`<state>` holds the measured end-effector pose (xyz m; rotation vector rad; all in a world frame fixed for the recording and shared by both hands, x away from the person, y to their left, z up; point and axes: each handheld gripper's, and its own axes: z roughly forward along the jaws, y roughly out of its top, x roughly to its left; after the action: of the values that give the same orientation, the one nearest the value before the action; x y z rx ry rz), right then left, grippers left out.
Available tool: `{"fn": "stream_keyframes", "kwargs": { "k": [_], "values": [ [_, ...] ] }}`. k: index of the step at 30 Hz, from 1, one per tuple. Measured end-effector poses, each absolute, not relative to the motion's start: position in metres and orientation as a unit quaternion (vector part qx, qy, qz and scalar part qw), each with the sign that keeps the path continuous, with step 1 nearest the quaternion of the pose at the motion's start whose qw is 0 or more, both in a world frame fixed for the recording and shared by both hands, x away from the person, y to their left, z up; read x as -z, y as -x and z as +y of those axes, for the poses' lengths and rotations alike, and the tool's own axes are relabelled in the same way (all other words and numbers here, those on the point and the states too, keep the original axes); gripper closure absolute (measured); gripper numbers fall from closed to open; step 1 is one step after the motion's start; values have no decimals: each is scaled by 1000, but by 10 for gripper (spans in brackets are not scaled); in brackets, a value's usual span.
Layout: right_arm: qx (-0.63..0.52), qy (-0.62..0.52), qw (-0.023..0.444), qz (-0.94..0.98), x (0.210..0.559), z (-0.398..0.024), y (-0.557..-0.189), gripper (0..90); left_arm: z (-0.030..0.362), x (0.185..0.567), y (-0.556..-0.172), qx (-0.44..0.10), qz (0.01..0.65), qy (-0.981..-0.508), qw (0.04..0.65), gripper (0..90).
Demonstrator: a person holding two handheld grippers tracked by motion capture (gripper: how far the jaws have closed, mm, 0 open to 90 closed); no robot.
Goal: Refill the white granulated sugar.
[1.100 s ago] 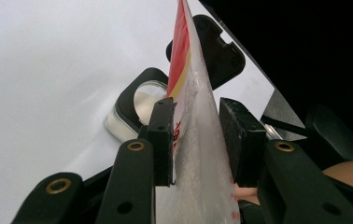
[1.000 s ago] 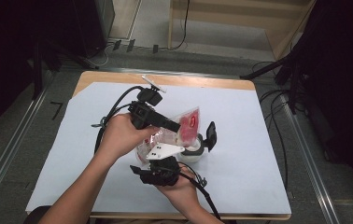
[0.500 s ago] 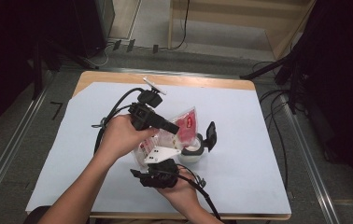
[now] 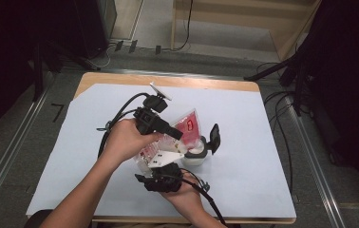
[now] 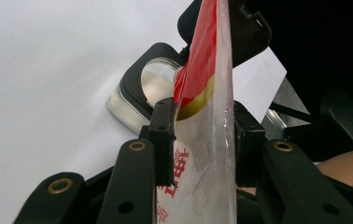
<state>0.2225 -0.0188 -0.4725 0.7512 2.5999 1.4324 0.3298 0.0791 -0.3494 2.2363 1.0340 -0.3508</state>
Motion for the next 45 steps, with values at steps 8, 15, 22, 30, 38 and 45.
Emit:
{"fn": "stream_keyframes", "kwargs": {
  "k": [8, 15, 22, 30, 38, 45],
  "values": [
    [-458, -244, 39, 854, 478, -20, -224, 579, 82, 356, -327, 137, 397, -851, 316, 685],
    [-451, -235, 44, 860, 480, -18, -222, 589, 89, 359, -321, 124, 383, -854, 329, 742],
    [-447, -236, 49, 861, 482, -19, -223, 582, 99, 354, -315, 110, 374, -853, 346, 789],
    [-455, -256, 53, 851, 480, -27, -231, 579, 114, 347, -316, 112, 371, -846, 367, 798],
    [-469, -282, 59, 835, 479, -38, -239, 566, 130, 342, -314, 99, 375, -839, 383, 809],
    [-478, -292, 70, 825, 478, -42, -241, 557, 148, 340, -313, 108, 379, -827, 402, 823]
  ]
}}
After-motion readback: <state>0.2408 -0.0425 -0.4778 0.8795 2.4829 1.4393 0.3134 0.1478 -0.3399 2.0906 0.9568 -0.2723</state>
